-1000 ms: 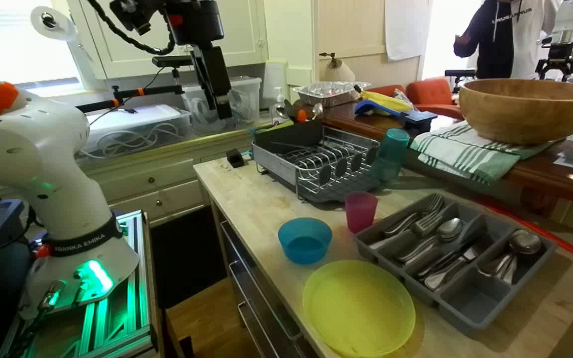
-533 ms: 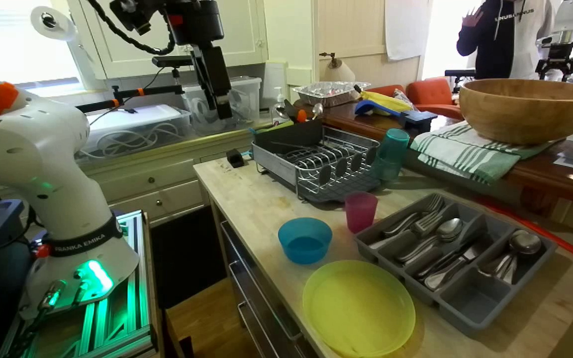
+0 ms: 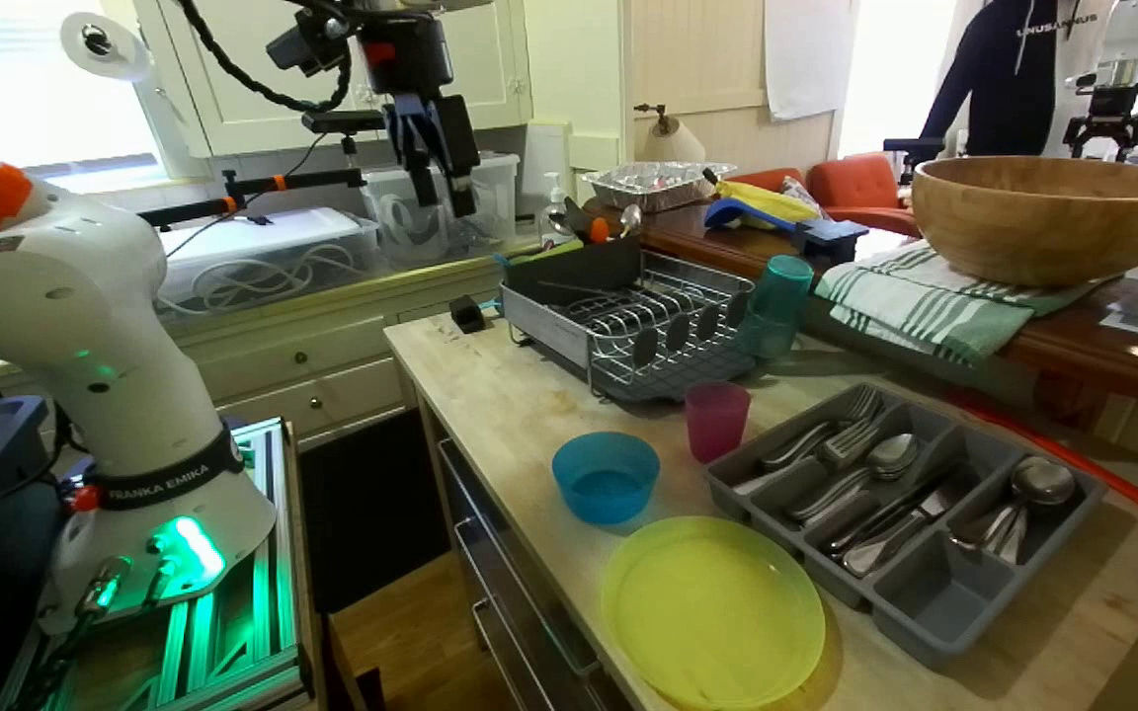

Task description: Take the blue plastic knife from the dish rack and place it on the utensil organizer

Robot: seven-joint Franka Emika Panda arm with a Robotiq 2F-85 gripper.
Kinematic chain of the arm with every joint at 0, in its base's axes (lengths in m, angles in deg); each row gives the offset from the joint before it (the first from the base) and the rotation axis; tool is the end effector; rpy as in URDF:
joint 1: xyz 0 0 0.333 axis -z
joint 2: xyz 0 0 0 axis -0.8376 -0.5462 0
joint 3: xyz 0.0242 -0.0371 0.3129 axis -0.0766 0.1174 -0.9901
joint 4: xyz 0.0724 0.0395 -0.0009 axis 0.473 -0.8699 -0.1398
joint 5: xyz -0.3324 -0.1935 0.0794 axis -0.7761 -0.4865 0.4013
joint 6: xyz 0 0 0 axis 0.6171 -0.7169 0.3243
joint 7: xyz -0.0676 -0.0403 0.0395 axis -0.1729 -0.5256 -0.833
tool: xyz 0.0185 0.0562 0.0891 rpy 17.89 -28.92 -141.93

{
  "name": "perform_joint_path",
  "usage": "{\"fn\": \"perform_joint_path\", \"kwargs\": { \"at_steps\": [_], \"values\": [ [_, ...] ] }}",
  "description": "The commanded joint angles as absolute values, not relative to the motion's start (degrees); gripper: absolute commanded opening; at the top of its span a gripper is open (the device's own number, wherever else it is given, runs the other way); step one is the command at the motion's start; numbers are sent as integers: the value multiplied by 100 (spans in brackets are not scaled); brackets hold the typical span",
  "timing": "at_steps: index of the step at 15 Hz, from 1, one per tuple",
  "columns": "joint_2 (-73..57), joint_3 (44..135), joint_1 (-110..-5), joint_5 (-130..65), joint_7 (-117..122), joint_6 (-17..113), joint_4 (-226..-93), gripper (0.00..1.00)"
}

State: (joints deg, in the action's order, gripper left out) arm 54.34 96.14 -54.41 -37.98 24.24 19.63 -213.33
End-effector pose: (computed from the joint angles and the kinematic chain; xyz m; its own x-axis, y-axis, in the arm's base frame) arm 0.3108 -0.0918 0.5213 0.9828 0.1601 0.0919 0.1570 -0.9868 0.0403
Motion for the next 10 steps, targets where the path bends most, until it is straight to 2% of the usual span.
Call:
{"fn": "perform_joint_path", "kwargs": {
  "at_steps": [1,6,10],
  "values": [
    [5382,9417,-5942,-3490,2627,2369,-21521,100],
    [5157,9224,-6574,-3196,2995,3168,-21725,100],
    [5129,9119,-6569,-3254,2898,3106,-21674,100]
  ]
}}
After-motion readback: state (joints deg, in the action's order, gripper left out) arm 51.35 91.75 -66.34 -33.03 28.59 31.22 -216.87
